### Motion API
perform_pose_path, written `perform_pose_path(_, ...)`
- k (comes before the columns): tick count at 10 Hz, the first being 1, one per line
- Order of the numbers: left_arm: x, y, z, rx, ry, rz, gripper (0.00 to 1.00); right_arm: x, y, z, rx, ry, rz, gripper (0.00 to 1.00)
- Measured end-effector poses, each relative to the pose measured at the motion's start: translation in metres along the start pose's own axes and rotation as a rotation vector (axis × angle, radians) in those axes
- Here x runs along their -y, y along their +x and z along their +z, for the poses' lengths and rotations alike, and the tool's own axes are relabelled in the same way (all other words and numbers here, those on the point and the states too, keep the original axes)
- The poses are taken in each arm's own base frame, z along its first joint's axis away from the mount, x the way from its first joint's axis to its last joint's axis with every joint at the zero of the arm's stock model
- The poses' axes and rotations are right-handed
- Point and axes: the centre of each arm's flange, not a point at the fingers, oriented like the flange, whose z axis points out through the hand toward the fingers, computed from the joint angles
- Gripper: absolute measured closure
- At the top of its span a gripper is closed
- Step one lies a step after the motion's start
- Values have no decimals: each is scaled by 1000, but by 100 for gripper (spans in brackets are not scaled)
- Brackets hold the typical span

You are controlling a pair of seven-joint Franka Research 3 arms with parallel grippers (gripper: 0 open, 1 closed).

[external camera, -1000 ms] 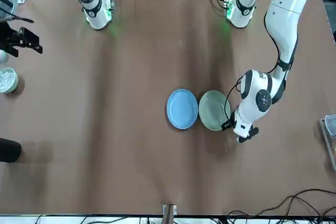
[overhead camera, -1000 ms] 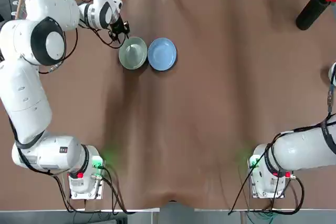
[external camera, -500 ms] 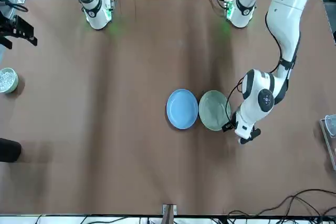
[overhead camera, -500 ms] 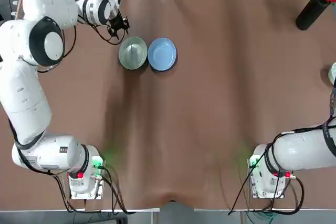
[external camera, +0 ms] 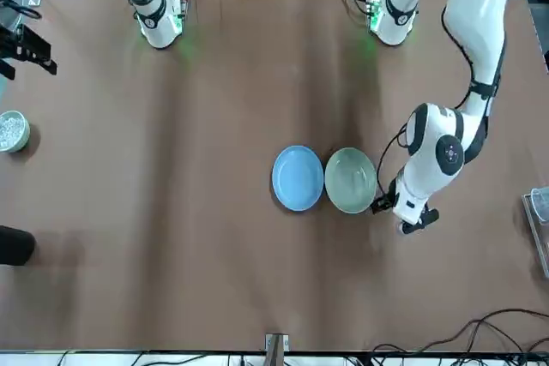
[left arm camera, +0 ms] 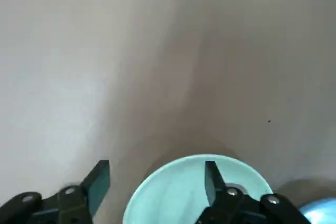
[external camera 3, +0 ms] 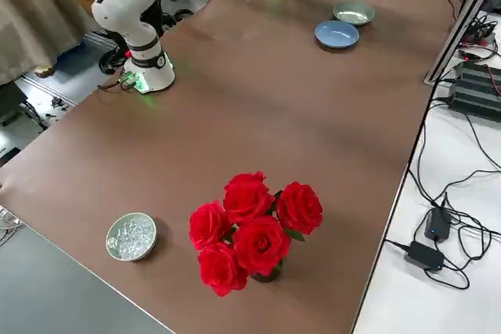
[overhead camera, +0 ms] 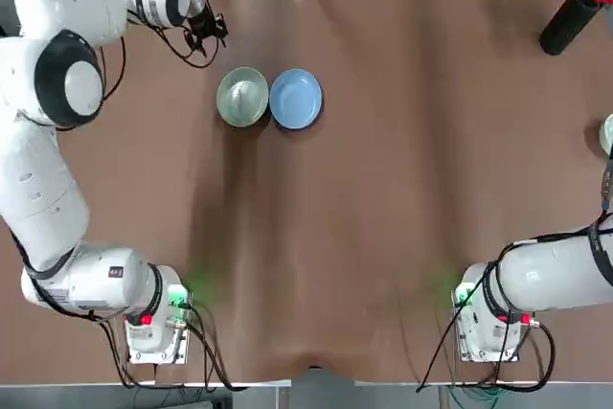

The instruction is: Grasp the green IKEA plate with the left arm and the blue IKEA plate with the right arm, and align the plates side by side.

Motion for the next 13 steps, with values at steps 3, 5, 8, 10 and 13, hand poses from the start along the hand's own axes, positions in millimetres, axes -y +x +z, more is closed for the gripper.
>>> perform_pose_path(3,21,4,-104,-63,13,79,0,-3,-1,-4,-8,0,5,0)
perform_pose_path(5,37,-6,-170,-93,32,129,0,-3,0,-3,-8,-1,5,0)
perform_pose_path(8,43,-38,-238,-89,67,174,0,-4,1,-1,-4,-1,8,0)
perform_pose_path(10,45,-56,-262,-82,82,179,0,-6,1,-1,-5,-1,12,0)
perform_pose_path(13,46,-61,-266,-61,92,193,0,-6,1,-1,-6,-1,12,0)
